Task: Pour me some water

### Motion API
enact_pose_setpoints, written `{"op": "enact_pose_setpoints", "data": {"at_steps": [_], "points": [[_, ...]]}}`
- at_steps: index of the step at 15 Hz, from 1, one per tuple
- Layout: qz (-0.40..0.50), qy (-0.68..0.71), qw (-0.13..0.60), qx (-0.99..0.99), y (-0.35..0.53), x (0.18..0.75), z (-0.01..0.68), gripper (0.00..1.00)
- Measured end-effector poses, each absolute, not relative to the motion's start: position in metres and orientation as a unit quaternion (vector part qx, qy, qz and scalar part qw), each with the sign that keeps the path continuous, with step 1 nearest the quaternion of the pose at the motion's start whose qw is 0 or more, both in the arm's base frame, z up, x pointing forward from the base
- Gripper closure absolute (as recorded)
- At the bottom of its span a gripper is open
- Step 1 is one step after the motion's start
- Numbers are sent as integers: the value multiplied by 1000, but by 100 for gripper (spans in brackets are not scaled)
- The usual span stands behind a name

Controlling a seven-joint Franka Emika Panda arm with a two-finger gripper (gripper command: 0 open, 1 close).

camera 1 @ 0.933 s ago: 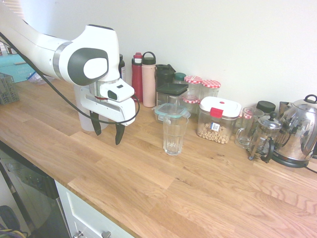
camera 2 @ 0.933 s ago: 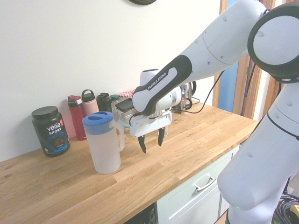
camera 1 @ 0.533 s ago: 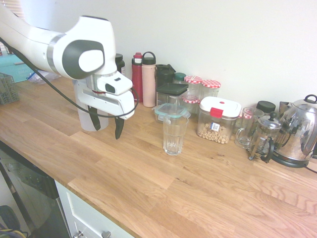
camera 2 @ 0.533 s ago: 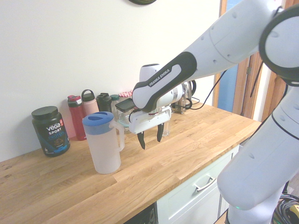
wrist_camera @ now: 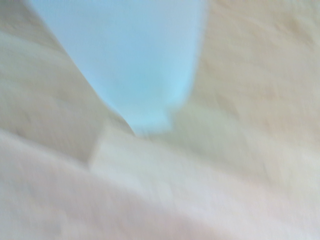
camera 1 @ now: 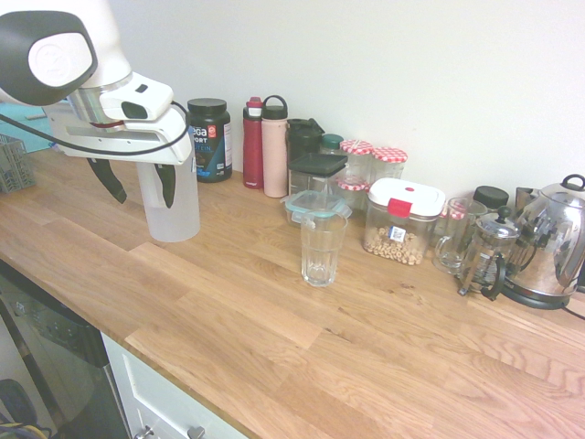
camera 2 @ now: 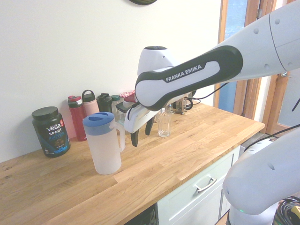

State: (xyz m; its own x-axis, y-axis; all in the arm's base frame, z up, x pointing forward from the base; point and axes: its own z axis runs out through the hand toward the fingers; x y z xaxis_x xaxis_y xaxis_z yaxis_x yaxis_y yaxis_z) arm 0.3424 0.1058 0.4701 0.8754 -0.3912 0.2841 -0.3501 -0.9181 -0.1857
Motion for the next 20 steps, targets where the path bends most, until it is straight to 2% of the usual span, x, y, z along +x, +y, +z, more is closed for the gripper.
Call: {"op": "enact_pose_setpoints", "data": {"at_steps": [4, 9, 10, 20], "points": [[-196, 168, 88, -962, 131, 351, 468, 0], [-207, 173, 86, -959, 143, 395, 459, 0], [-207, 173, 85, -959, 142, 402, 460, 100], [-186, 144, 79, -969, 140, 407, 474, 100]]}}
